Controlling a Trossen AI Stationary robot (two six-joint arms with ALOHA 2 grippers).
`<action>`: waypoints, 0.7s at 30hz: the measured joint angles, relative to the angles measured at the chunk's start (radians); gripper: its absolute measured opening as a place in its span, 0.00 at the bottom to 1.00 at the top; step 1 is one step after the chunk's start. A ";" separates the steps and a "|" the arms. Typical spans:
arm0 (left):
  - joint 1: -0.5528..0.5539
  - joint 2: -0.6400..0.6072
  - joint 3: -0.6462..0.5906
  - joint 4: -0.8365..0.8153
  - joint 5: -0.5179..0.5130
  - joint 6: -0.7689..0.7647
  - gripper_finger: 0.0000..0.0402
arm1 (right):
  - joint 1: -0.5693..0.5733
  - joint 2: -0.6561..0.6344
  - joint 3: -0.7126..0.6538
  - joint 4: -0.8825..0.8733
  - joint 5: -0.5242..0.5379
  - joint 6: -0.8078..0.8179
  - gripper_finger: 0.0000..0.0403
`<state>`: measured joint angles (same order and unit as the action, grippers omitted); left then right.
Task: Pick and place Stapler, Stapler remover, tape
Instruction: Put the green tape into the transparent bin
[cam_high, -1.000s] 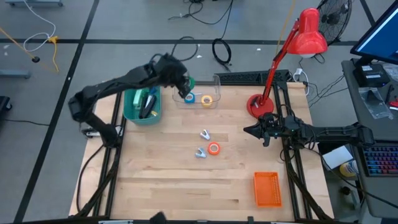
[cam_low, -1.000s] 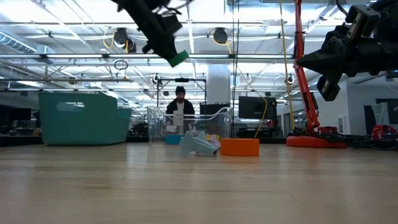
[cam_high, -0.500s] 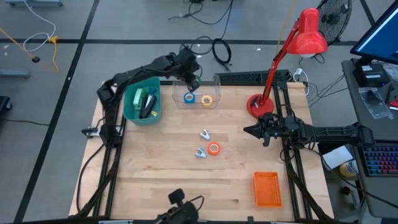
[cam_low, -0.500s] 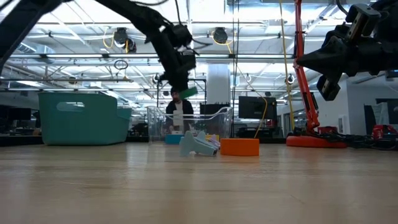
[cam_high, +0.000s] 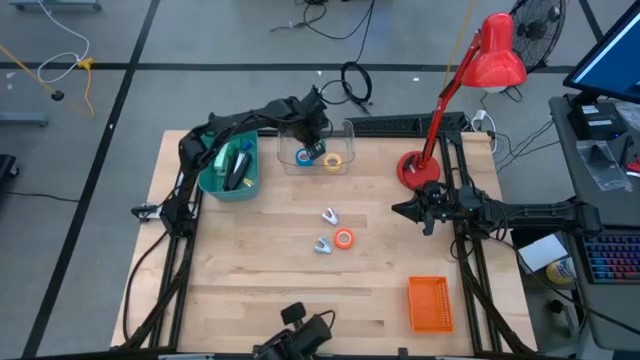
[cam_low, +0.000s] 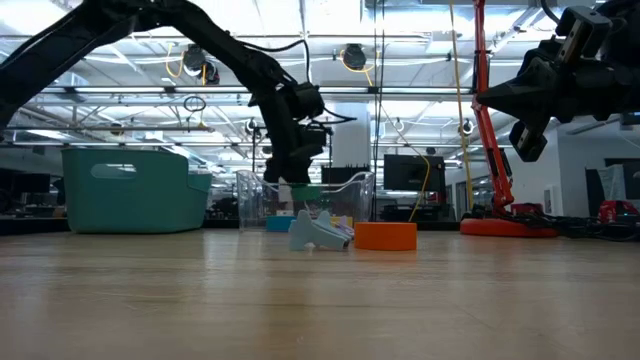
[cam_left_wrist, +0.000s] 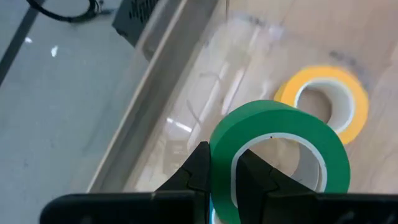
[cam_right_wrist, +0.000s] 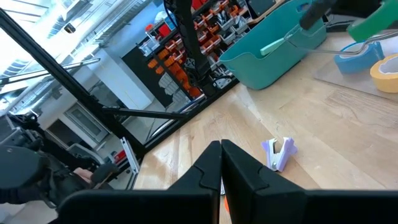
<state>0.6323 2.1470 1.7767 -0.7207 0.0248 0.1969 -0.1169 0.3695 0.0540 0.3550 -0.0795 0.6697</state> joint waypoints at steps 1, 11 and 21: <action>0.001 0.005 0.000 -0.006 -0.001 0.006 0.09 | 0.000 0.000 0.000 0.000 0.000 0.000 0.01; 0.000 0.040 0.001 -0.077 -0.048 0.057 0.09 | 0.000 0.000 0.000 0.027 0.000 0.000 0.01; 0.012 0.055 0.001 -0.114 -0.073 0.029 0.09 | 0.000 0.000 0.000 0.030 0.000 0.000 0.01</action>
<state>0.6447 2.2021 1.7779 -0.8351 -0.0481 0.2263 -0.1169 0.3695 0.0540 0.3851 -0.0795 0.6694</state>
